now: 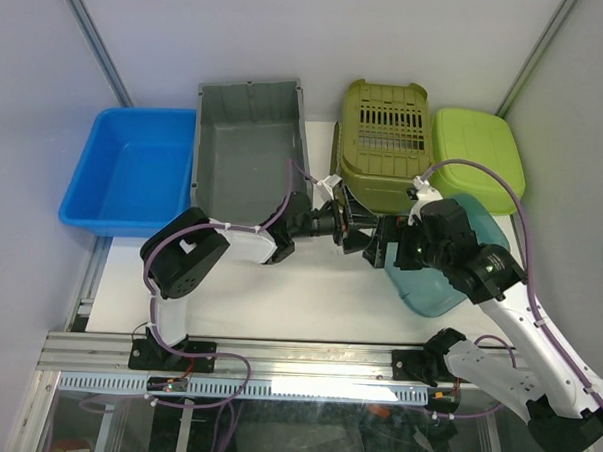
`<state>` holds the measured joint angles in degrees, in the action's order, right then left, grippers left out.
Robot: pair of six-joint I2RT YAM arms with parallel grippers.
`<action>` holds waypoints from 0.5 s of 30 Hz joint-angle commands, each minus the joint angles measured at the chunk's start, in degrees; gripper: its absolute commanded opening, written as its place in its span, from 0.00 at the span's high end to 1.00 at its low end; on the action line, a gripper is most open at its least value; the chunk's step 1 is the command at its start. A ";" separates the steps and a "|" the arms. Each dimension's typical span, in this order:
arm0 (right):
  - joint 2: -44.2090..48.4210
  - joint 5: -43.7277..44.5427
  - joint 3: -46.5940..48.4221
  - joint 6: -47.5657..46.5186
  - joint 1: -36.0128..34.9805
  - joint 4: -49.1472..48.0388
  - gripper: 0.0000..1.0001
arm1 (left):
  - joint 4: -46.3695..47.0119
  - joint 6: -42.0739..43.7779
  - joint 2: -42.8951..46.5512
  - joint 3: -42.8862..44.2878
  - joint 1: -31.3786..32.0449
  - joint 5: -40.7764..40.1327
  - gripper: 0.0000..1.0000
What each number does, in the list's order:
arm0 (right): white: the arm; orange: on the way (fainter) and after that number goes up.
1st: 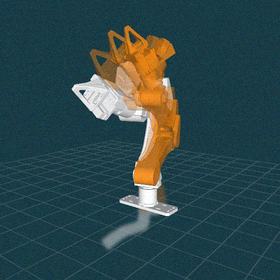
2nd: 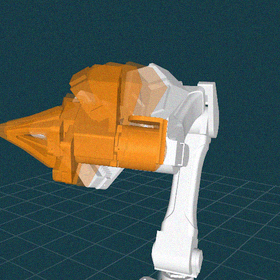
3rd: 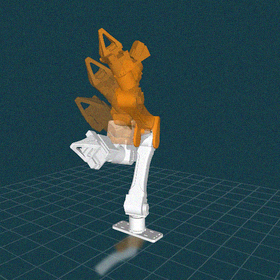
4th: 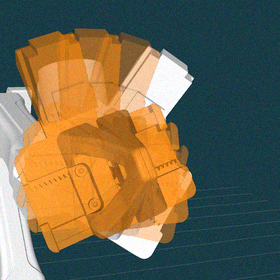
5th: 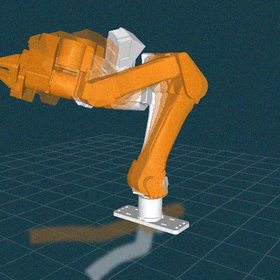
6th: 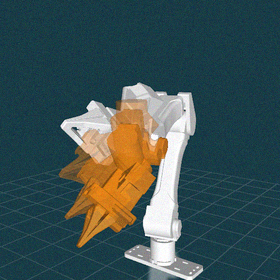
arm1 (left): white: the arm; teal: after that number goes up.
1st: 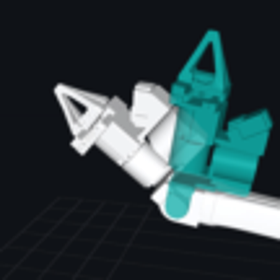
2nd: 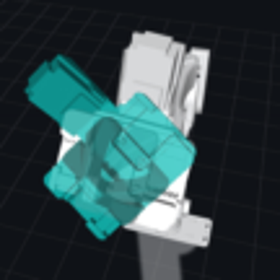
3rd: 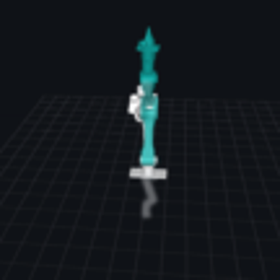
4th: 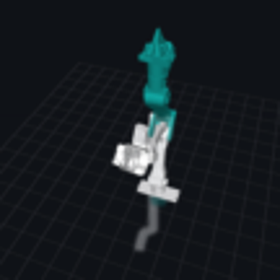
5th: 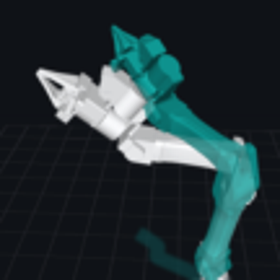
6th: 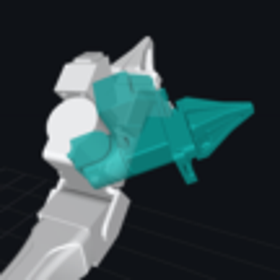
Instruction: Turn the large container upside down
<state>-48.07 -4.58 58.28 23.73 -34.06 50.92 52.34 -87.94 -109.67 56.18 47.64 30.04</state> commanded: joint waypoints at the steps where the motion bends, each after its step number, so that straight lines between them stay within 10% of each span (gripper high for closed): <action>1: 0.10 16.12 0.29 1.83 0.38 8.55 0.01 | 0.02 3.84 4.84 1.25 -0.23 -0.16 0.01; 15: 2.99 18.44 3.00 4.77 0.34 7.28 0.01 | -16.42 15.80 11.93 2.04 -0.72 1.29 0.01</action>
<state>-46.87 11.79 58.28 27.20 -33.76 59.90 40.16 -78.41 -102.63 56.49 47.48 30.17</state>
